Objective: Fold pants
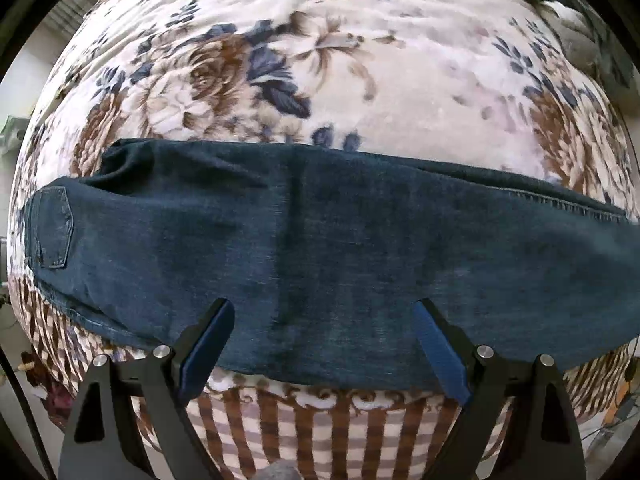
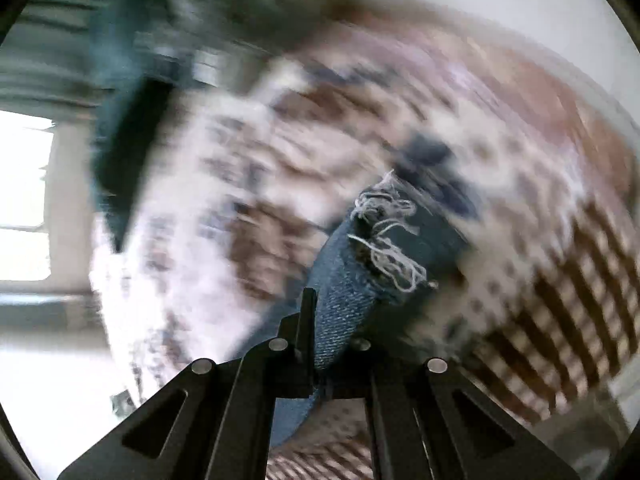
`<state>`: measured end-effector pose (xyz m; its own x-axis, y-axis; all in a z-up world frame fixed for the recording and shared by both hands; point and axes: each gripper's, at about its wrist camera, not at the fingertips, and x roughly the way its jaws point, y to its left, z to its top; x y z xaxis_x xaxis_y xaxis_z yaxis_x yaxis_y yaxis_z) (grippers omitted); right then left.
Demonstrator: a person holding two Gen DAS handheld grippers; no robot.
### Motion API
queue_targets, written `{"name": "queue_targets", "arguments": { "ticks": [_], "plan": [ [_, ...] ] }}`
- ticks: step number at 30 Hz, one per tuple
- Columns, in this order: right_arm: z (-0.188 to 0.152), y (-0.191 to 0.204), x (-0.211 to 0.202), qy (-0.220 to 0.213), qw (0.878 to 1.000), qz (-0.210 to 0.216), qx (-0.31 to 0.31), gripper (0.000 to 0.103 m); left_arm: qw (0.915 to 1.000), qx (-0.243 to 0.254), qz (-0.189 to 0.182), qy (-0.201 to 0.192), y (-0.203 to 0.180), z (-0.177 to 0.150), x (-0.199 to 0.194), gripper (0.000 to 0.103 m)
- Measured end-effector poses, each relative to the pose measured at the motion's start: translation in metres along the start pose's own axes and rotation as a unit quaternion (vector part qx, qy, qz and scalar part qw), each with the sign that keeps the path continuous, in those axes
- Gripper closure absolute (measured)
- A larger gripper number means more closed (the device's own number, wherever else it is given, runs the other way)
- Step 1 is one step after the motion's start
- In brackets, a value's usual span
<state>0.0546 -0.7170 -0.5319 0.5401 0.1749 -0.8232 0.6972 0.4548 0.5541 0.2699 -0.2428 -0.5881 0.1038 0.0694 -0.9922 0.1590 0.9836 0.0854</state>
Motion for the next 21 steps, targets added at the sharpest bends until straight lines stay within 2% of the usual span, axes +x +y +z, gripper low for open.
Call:
{"name": "queue_targets", "arguments": {
  "ticks": [2, 5, 11, 13, 14, 16, 18, 19, 21],
  "plan": [
    [0.009, 0.02, -0.004, -0.018, 0.999, 0.037, -0.021, 0.1, 1.0, -0.007, 0.001, -0.001, 0.007, 0.002, 0.0, 0.012],
    [0.019, 0.025, 0.013, -0.018, 0.998, 0.033, -0.056, 0.1, 0.9999, -0.016, 0.001, 0.0, 0.013, 0.001, 0.003, 0.012],
    [0.027, -0.029, 0.116, 0.049, 0.997, -0.034, -0.058, 0.1, 0.9999, -0.002, 0.011, 0.003, 0.005, 0.0, 0.012, 0.012],
    [0.027, -0.057, 0.141, 0.085, 0.994, -0.067, -0.023, 0.094, 0.9999, -0.001, 0.011, 0.006, 0.003, -0.003, 0.014, 0.012],
    [0.027, -0.065, 0.143, 0.085, 0.995, -0.058, -0.003, 0.092, 0.9999, -0.002, 0.012, 0.006, 0.003, -0.006, 0.014, 0.012],
    [0.022, -0.068, 0.127, 0.053, 0.996, -0.072, 0.018, 0.069, 0.9999, -0.003, 0.015, 0.001, 0.002, -0.011, 0.013, 0.012],
    [0.011, -0.057, 0.11, 0.029, 0.996, -0.08, 0.019, 0.022, 0.9999, -0.008, 0.011, -0.005, 0.002, -0.017, 0.011, 0.012],
    [0.003, -0.048, 0.105, 0.022, 0.995, -0.094, 0.01, 0.019, 0.9999, -0.012, 0.008, -0.005, 0.003, -0.019, 0.01, 0.012],
    [-0.021, -0.021, 0.098, 0.024, 0.993, -0.112, -0.017, 0.019, 0.9997, -0.024, -0.009, 0.0, 0.01, -0.023, 0.008, 0.012]
  ]
}}
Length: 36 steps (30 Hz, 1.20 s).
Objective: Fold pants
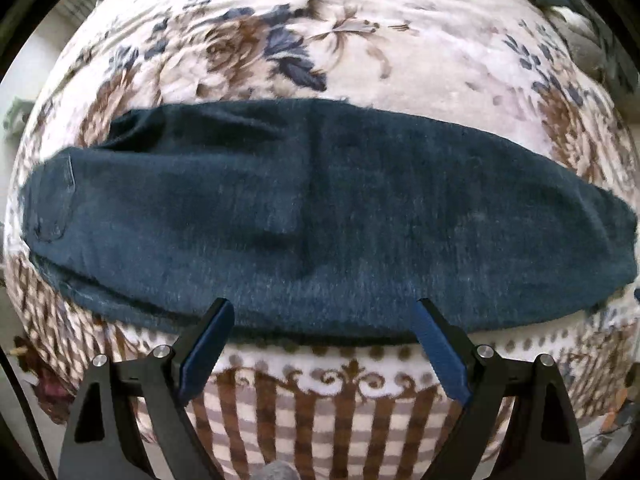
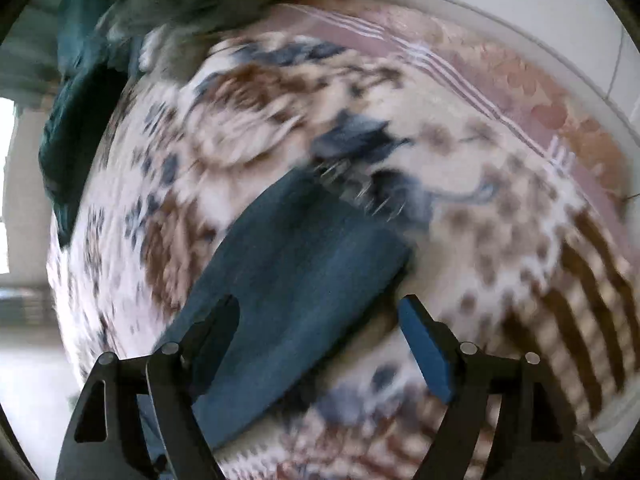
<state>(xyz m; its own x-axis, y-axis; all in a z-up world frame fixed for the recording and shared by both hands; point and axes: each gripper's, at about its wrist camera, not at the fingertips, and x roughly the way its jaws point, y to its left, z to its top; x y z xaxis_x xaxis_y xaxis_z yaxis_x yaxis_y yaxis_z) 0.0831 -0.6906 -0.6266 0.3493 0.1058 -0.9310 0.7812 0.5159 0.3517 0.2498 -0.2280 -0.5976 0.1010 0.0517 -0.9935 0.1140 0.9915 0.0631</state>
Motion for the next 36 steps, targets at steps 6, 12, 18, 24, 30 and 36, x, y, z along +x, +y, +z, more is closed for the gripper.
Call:
{"name": "queue_targets", "arguments": {
  "ticks": [6, 12, 18, 24, 30, 36],
  "plan": [
    [-0.112, 0.12, 0.012, 0.092, 0.991, 0.012, -0.1, 0.019, 0.9987, -0.051, -0.009, 0.006, 0.071, -0.005, -0.013, 0.012],
    [-0.247, 0.233, 0.069, 0.226, 0.961, 0.066, -0.147, 0.034, 0.9863, -0.163, 0.019, 0.021, 0.224, -0.01, -0.007, 0.012],
    [-0.333, 0.285, 0.128, 0.285, 0.953, 0.092, -0.047, 0.049, 0.9583, -0.286, 0.004, 0.007, 0.39, -0.01, 0.002, 0.072],
    [-0.353, 0.278, 0.166, 0.273, 0.957, 0.084, 0.055, 0.053, 0.9116, -0.4, -0.085, 0.043, 0.483, -0.01, 0.049, 0.055],
    [-0.362, 0.294, 0.156, 0.239, 0.97, 0.037, 0.014, 0.088, 0.895, -0.431, -0.097, 0.064, 0.493, -0.021, 0.065, 0.051],
    [-0.36, 0.311, 0.15, 0.26, 0.963, 0.076, -0.001, 0.083, 0.8828, -0.458, -0.104, 0.005, 0.498, -0.04, 0.028, 0.048]
  ]
}}
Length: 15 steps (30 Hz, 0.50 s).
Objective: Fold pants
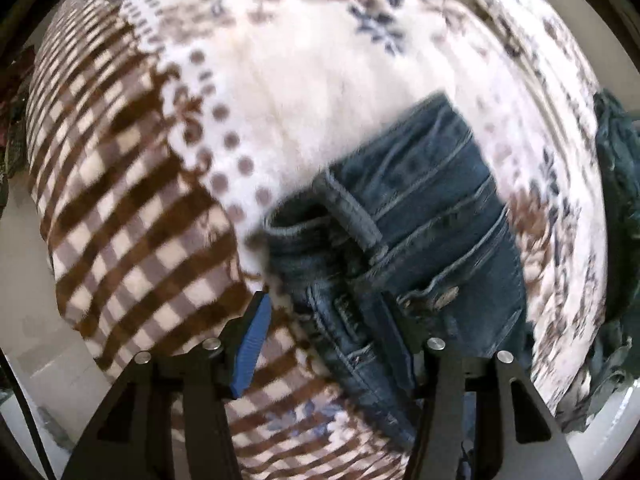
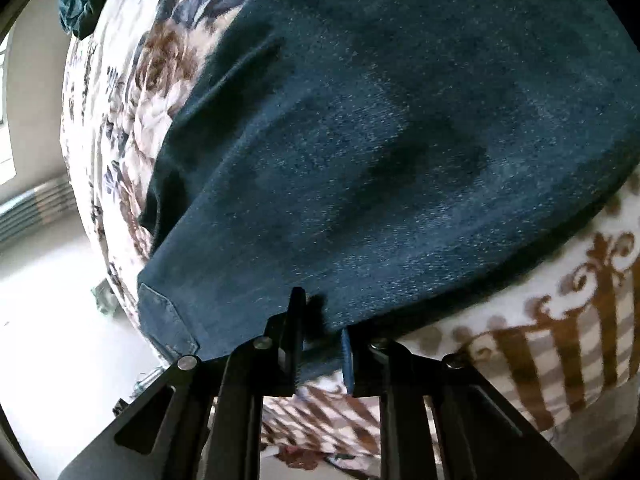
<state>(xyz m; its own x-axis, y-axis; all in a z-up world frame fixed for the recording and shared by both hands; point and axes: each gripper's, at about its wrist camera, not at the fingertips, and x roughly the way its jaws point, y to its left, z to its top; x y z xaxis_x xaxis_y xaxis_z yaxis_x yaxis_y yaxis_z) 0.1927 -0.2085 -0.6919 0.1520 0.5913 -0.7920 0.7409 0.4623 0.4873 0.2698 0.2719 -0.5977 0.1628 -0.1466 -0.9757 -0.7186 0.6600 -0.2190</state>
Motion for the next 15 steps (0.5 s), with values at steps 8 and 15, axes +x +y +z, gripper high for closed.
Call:
{"name": "queue_targets", "arguments": {
  "ticks": [8, 15],
  "plan": [
    [0.009, -0.012, 0.001, -0.001, 1.0, 0.008, 0.017, 0.091, 0.9993, -0.035, 0.012, 0.011, 0.005, 0.016, 0.038, 0.036],
    [-0.002, 0.001, -0.015, -0.026, 0.999, -0.018, -0.033, 0.096, 0.9973, 0.019, 0.032, -0.063, -0.022, -0.018, 0.019, 0.08]
  ]
}}
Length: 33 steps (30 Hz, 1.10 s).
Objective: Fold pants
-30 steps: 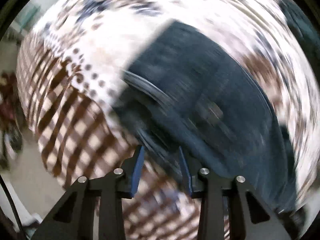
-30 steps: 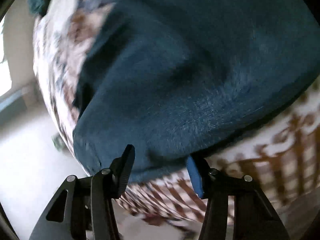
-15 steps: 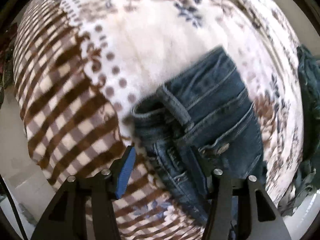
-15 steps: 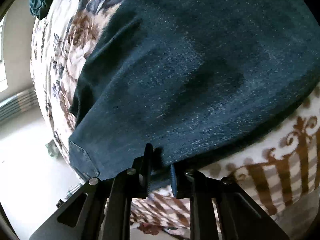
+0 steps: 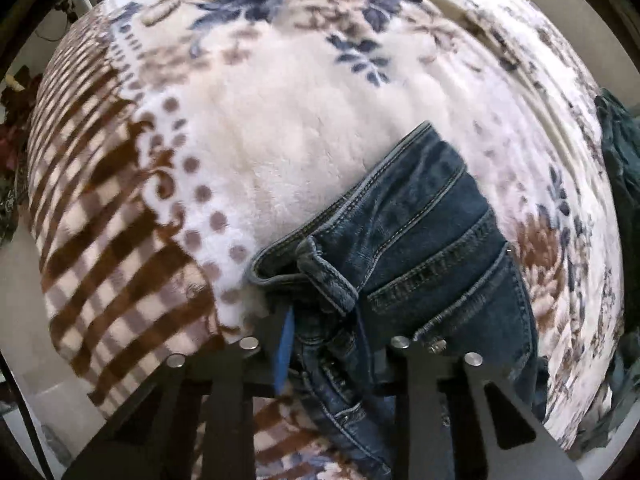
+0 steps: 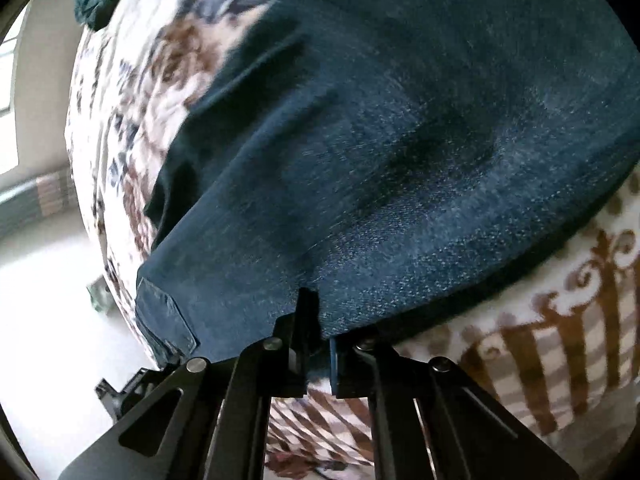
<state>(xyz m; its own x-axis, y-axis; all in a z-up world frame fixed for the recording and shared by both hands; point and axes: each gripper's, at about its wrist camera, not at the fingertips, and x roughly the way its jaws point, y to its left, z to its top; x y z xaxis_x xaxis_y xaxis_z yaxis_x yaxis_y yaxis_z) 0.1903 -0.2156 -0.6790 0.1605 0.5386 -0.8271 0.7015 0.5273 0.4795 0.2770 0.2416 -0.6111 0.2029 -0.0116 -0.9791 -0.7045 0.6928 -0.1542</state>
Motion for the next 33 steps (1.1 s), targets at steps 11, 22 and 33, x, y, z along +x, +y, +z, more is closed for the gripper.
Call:
{"name": "queue_targets", "arguments": {
  "ticks": [11, 22, 33],
  "plan": [
    [-0.008, -0.006, -0.005, 0.021, 0.998, -0.042, -0.032, 0.097, 0.9994, 0.021, 0.017, 0.021, 0.027, -0.018, -0.033, 0.085],
    [0.003, 0.035, 0.003, 0.136, 0.971, -0.133, -0.142, 0.054, 0.9961, 0.078, 0.015, 0.037, 0.003, -0.021, -0.056, 0.042],
    [0.068, 0.226, 0.032, 0.134, 0.923, -0.105, -0.345, 0.054, 0.9932, 0.106, 0.047, 0.004, -0.035, 0.009, -0.041, 0.025]
  ]
}}
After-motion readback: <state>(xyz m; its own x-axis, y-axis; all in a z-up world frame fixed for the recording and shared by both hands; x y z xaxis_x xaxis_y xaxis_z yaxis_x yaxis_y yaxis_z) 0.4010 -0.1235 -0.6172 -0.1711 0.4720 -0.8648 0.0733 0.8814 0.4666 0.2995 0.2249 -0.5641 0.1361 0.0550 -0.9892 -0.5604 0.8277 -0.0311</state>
